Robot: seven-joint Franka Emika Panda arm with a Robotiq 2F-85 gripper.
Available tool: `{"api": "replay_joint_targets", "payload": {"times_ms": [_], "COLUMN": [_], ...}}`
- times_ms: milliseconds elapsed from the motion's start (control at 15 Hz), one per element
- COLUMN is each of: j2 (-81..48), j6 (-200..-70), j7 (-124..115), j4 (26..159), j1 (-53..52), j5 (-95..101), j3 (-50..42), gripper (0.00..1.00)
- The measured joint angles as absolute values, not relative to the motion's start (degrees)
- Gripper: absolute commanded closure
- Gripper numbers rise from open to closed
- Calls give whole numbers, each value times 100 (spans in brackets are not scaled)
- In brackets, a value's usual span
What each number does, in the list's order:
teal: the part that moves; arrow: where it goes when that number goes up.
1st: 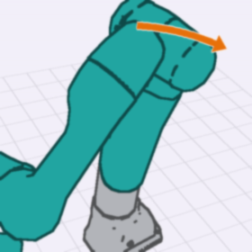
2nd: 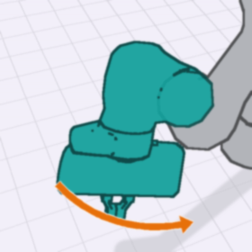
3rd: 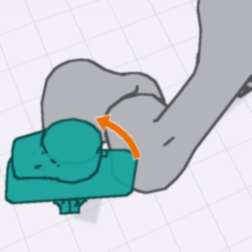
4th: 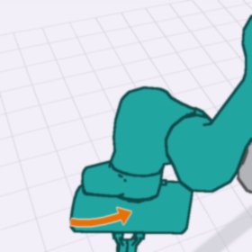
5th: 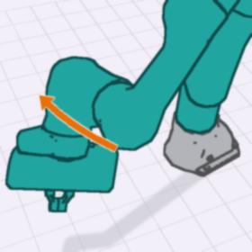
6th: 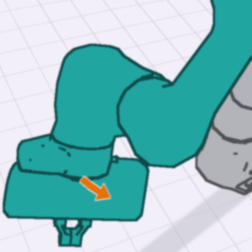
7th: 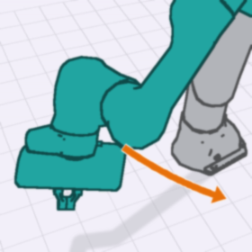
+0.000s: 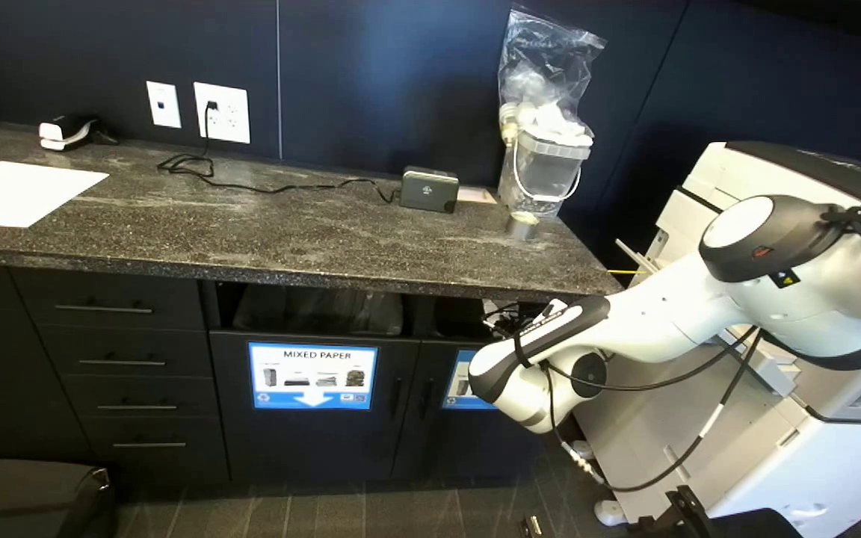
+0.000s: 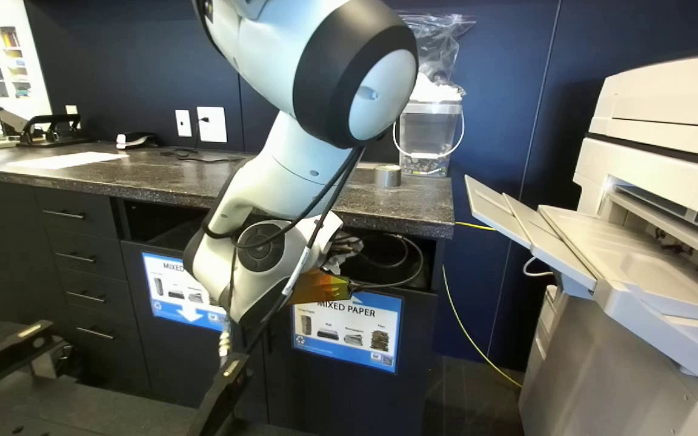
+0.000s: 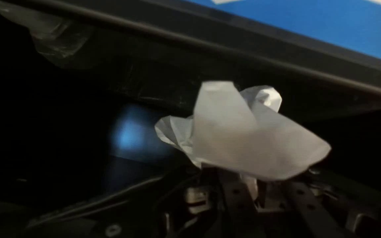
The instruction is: Put the tissues into the rubbish bin.
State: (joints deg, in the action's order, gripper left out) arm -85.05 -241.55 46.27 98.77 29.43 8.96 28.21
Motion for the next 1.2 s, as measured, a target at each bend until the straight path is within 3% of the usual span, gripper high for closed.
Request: {"api": "replay_joint_targets", "payload": {"times_ms": [267, 533, 600, 733, 800, 1200], "j2": [-8514, -8517, -8535, -8521, -8518, -8519], "j6": [-24145, -24151, -24148, -24151, -24150, -24149], "j7": [3771, 2444, 2216, 1884, 1770, 1218], "j4": [9208, 8908, 8876, 8870, 8870, 8873], "j1": [2261, 1030, 763, 367, 228, -276], "j5": [394, -457, -667, -1017, -1137, -1525], "j3": [2307, 1053, 828, 536, 446, 182], "gripper": [85, 88, 61, 61, 56, 9]}}
